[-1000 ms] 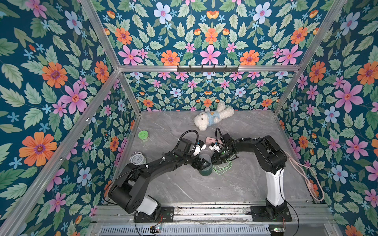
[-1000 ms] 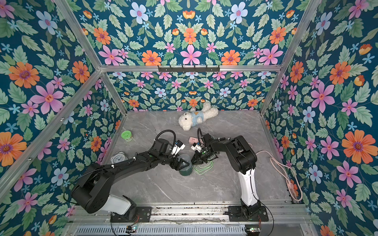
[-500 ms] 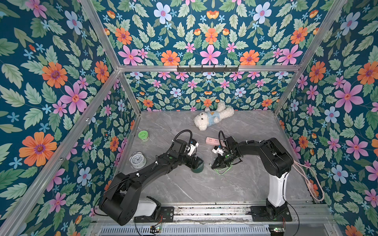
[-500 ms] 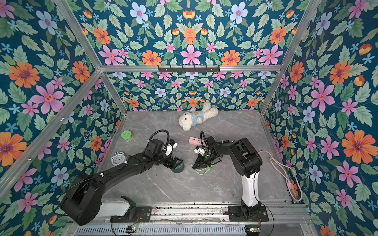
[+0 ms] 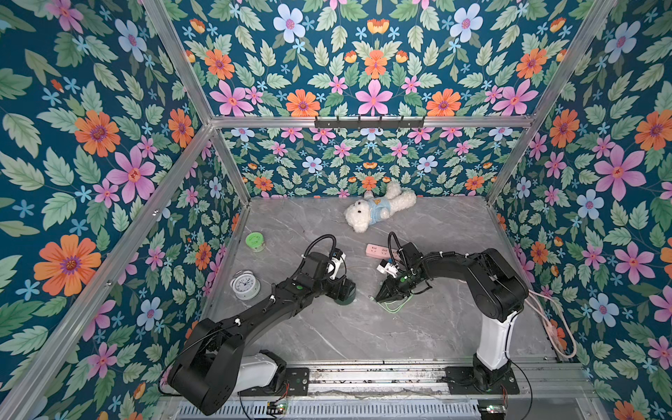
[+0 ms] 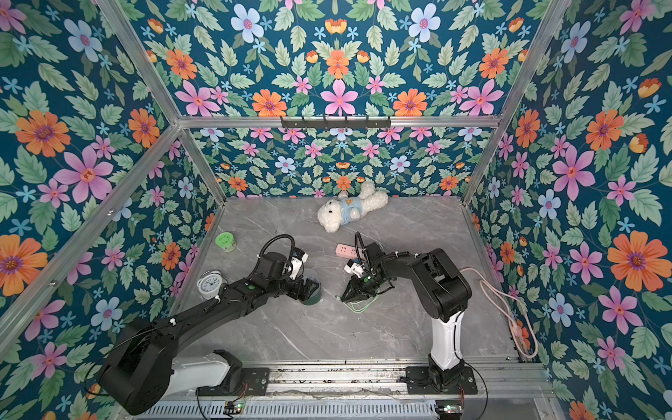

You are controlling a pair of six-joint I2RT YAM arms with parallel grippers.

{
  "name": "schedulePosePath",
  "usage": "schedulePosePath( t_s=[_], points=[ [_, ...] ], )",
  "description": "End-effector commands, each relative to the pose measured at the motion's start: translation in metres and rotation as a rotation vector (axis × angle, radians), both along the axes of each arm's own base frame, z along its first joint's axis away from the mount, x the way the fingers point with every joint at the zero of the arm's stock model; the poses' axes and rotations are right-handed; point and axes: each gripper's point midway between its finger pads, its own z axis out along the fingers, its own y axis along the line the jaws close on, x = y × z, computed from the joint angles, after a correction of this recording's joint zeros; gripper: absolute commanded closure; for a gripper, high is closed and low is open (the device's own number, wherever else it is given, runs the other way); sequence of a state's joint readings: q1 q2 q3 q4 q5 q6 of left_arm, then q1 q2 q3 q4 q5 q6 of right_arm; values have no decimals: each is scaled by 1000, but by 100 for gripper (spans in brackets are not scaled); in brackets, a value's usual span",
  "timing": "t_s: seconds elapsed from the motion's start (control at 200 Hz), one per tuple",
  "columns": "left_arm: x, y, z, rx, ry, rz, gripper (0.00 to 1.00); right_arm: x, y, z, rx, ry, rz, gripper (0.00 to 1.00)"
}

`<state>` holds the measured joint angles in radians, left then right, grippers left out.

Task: Charge the cordless meat grinders
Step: Place the cordless meat grinder at the center of the board, then pick up the charging cable from the center of the board.

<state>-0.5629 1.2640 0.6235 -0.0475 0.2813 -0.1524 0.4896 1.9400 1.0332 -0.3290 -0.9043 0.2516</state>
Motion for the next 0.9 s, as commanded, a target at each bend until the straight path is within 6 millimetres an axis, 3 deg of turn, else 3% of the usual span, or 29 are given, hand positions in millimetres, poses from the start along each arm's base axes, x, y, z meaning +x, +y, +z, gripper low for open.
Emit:
schedulePosePath(
  t_s=[0.0,0.315,0.515,0.75,0.835,0.895],
  points=[
    [2,5,1,7,6,35,7,-1,-1,-1,-7,-9,13,73],
    [4,9,24,-16,-37,71,2,-12,0,-12,-101,-61,88,73],
    [10,20,30,34,-62,117,1,-20,-8,-22,-236,-127,153,83],
    [15,30,69,37,-145,163,1,-27,-6,-27,-266,-146,190,91],
    [13,27,78,5,-155,152,1,-28,-4,-23,-243,-157,191,90],
    [11,25,81,-11,-153,145,1,-29,-3,-19,-231,-177,192,81]
  ],
)
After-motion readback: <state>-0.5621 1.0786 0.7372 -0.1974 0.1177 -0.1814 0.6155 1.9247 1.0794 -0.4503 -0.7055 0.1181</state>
